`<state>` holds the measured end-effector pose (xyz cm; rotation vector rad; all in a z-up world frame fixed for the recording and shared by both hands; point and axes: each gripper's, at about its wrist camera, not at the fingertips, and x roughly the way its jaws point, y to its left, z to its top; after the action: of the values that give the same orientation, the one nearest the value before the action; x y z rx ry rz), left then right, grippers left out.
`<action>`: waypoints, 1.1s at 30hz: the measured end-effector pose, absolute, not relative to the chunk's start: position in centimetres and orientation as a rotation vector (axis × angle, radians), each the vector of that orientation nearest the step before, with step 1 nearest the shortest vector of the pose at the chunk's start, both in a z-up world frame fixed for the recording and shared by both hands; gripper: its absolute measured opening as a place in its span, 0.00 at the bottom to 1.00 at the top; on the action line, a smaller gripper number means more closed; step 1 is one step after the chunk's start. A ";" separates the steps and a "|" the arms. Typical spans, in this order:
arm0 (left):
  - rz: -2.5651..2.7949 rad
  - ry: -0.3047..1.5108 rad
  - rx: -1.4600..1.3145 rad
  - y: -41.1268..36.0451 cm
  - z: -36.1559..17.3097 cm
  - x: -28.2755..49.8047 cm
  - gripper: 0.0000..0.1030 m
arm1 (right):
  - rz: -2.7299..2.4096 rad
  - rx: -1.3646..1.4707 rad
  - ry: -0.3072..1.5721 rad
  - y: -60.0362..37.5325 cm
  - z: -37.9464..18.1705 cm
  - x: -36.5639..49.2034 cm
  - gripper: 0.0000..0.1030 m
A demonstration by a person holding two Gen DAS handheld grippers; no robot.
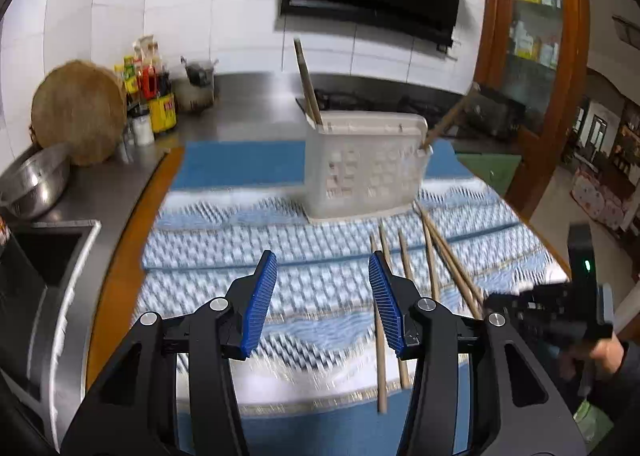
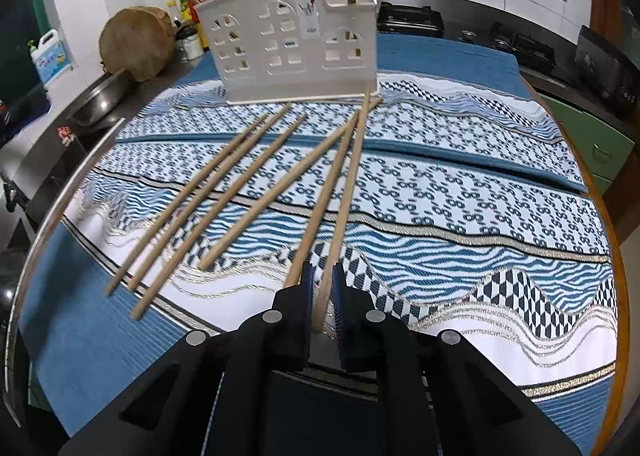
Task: Organize utensils
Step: 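Grasp a chopstick upright with the left tool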
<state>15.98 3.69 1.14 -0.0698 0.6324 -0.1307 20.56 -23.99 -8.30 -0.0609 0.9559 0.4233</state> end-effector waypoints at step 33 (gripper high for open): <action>-0.241 0.892 0.056 -2.9 -9.7 17.0 0.16 | 0.389 -0.127 0.946 -24.4 -8.8 19.2 0.08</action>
<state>17.01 -2.92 -9.73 0.0560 0.8922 -0.2414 19.19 -24.39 -8.77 -0.1273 0.9465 0.3886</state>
